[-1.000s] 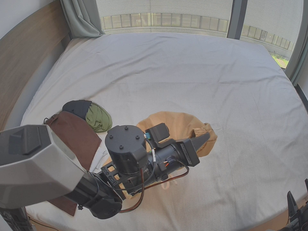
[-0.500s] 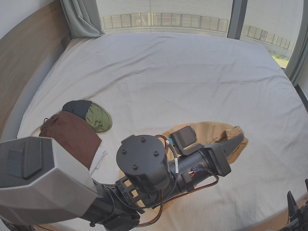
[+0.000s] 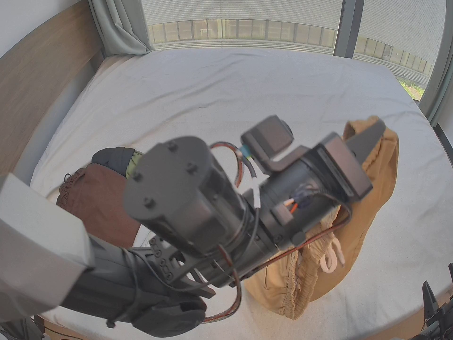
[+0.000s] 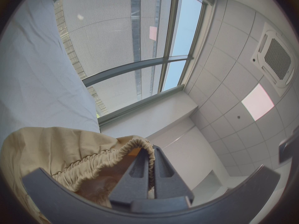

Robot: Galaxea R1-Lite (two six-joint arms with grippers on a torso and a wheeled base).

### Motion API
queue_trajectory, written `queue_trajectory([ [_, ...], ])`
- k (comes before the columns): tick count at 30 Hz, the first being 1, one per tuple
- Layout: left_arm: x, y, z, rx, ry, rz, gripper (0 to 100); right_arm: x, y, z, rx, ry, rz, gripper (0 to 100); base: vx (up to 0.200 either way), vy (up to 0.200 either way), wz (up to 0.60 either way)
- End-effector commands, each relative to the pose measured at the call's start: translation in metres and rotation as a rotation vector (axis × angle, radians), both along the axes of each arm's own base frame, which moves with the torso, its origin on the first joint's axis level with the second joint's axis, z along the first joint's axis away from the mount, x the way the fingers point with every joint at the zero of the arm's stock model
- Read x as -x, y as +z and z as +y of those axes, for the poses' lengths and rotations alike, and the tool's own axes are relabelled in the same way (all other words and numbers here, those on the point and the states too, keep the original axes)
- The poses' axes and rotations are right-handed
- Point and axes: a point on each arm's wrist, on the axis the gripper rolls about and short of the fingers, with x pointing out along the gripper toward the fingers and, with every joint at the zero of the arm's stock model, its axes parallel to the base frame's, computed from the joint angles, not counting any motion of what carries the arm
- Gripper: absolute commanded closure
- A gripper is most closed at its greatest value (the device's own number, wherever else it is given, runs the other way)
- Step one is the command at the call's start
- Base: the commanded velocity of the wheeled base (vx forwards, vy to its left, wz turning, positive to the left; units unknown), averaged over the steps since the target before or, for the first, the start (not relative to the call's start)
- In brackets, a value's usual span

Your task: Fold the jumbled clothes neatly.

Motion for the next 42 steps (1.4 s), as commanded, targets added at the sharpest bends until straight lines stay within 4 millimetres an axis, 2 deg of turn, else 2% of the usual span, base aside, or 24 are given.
queue_trajectory([
  [1,0.005,0.039,0.025,0.110,0.021,-0.002,100,-0.001,-0.005,0.000,0.001,0.001,0.011,0,0.000,0.000,0.00],
  [3,0.004,0.047,0.039,0.127,0.037,0.014,100,-0.001,-0.005,0.000,0.001,0.001,0.011,0,0.000,0.000,0.00],
  [5,0.003,0.042,0.055,0.083,0.066,0.041,100,-0.001,-0.005,0.000,0.001,0.001,0.011,0,0.000,0.000,0.00],
  [8,0.006,0.023,0.070,-0.001,0.080,0.091,100,-0.001,-0.005,0.000,0.001,0.001,0.011,0,0.000,0.000,0.00],
  [10,0.008,0.002,0.077,-0.067,0.096,0.127,100,-0.001,-0.005,0.000,0.001,0.001,0.011,0,0.000,0.000,0.00],
  [13,0.000,-0.019,0.089,-0.143,0.142,0.156,100,-0.001,-0.005,0.000,0.001,0.001,0.011,0,0.000,0.000,0.00],
  [26,-0.030,-0.081,0.116,-0.269,0.281,0.193,100,-0.001,-0.005,0.000,0.001,0.001,0.011,0,0.000,0.000,0.00],
  [42,-0.045,-0.087,0.137,-0.286,0.367,0.217,100,-0.001,-0.005,0.000,0.001,0.001,0.011,0,0.000,0.000,0.00],
])
